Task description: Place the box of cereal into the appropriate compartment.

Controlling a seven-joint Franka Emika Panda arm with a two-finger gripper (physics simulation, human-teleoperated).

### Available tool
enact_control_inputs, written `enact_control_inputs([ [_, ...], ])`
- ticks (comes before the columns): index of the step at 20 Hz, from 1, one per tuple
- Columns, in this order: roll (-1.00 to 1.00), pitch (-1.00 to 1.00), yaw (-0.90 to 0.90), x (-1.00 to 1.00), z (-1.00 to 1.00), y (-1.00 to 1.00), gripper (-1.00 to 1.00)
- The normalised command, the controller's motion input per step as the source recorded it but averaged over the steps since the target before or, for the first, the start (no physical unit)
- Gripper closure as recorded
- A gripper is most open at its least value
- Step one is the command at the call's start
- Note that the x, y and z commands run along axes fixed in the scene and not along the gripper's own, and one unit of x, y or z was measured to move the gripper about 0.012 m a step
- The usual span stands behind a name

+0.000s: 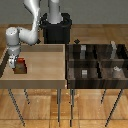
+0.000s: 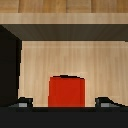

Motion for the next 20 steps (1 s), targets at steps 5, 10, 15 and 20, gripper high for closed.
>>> enact_control_inputs([
  [5, 0.0, 0.0, 0.0, 0.0, 0.0, 0.0, 1.0],
  [10, 0.0, 0.0, 0.0, 0.0, 0.0, 0.0, 1.0],
  [15, 0.0, 0.0, 0.0, 0.0, 0.4, 0.0, 1.0],
  [20, 0.0, 0.0, 0.0, 0.0, 1.0, 0.0, 1.0],
])
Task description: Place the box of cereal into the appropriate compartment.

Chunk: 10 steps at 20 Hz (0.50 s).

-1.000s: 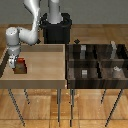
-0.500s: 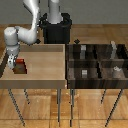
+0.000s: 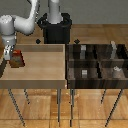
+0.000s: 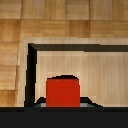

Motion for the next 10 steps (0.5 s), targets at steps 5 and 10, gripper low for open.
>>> enact_control_inputs([
  [5, 0.0, 0.0, 0.0, 0.0, 1.0, 0.0, 1.0],
  [10, 0.0, 0.0, 0.0, 0.0, 0.8, 0.1, 1.0],
])
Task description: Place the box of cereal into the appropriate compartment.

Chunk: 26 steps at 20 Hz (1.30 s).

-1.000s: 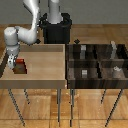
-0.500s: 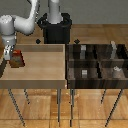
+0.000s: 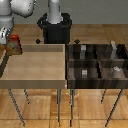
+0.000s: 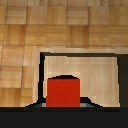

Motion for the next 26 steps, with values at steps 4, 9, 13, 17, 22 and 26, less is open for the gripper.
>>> enact_control_inputs([
  [4, 0.0, 0.0, 0.0, 0.0, 0.0, 0.75, 1.0],
  [9, 0.0, 0.0, 0.0, 0.0, 0.0, 1.0, 1.0],
  [13, 0.0, 0.0, 0.0, 0.0, 0.0, 1.0, 1.0],
  [17, 0.0, 0.0, 0.0, 0.0, 0.0, 1.0, 1.0],
  [22, 0.0, 0.0, 0.0, 0.0, 0.0, 1.0, 1.0],
  [26, 0.0, 0.0, 0.0, 0.0, 0.0, 1.0, 1.0],
])
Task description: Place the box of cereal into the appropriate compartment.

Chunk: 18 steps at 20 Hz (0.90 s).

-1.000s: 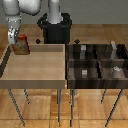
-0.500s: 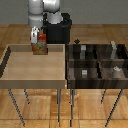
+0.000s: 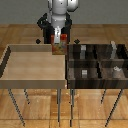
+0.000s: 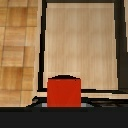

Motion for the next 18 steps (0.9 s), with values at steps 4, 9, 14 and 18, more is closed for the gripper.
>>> enact_control_inputs([
  [4, 0.0, 0.0, 0.0, 0.0, 0.0, 1.0, 1.0],
  [9, 0.0, 0.0, 0.0, 0.0, 0.0, 1.0, 1.0],
  [14, 0.0, 0.0, 0.0, 0.0, 0.0, 1.0, 1.0],
  [18, 0.0, 0.0, 0.0, 0.0, 0.0, 1.0, 1.0],
])
